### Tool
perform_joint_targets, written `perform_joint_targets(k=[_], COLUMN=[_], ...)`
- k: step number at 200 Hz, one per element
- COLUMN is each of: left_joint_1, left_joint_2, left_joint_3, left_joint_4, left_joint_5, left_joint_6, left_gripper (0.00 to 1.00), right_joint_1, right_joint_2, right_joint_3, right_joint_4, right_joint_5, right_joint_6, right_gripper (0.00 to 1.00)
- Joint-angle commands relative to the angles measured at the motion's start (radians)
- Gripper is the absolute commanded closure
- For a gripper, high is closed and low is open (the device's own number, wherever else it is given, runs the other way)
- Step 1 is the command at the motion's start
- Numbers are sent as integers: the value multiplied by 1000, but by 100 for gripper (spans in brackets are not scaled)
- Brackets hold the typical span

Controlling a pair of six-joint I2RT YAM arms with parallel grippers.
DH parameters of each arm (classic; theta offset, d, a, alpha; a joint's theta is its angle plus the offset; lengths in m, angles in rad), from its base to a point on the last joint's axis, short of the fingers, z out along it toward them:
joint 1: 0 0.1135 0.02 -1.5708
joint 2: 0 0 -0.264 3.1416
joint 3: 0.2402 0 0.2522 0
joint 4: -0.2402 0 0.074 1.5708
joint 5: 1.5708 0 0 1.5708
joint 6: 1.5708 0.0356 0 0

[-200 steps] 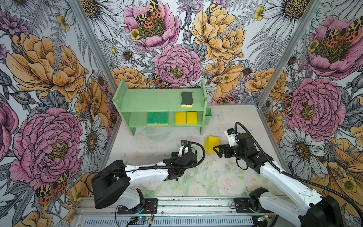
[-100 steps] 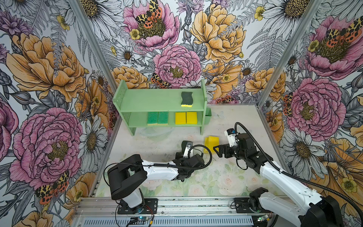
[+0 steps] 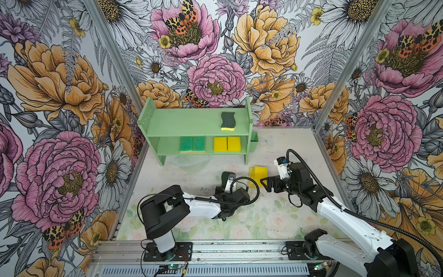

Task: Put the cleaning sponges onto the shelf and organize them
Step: 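Lower the left gripper onto the second scouring pad and close, then lift the second scouring pad off the table with the left gripper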

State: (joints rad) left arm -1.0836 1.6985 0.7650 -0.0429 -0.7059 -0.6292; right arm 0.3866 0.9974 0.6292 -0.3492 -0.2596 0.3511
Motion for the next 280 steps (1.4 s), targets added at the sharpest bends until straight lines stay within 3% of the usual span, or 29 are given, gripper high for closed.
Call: perform_joint_targets(k=[1, 64, 156, 181, 206, 242, 280], left_joint_1=[23, 97, 69, 70, 70, 68, 67], left_joint_2=[3, 29, 67, 72, 85, 73, -9], left_joint_3=[-8, -53, -116, -133, -129, -128, -117], left_joint_4=[58, 159, 272, 294, 294, 290, 202], left_joint_5=[41, 144, 118, 117, 118, 118, 98], left_joint_6=[9, 6, -13, -29, -33, -26, -17], left_gripper=[1, 1, 8, 14, 28, 39, 41], right_joint_1=[-4, -5, -3, -3, -4, -4, -4], right_joint_2=[3, 12, 20, 21, 21, 18, 18], right_joint_3=[-1, 1, 5, 4, 4, 3, 3], right_joint_4=[6, 6, 6, 6, 6, 5, 6], right_joint_5=[6, 6, 10, 9, 9, 9, 13], right_joint_6=[-1, -1, -1, -1, 0, 1, 1], right_gripper=[4, 4, 4, 4, 4, 4, 4])
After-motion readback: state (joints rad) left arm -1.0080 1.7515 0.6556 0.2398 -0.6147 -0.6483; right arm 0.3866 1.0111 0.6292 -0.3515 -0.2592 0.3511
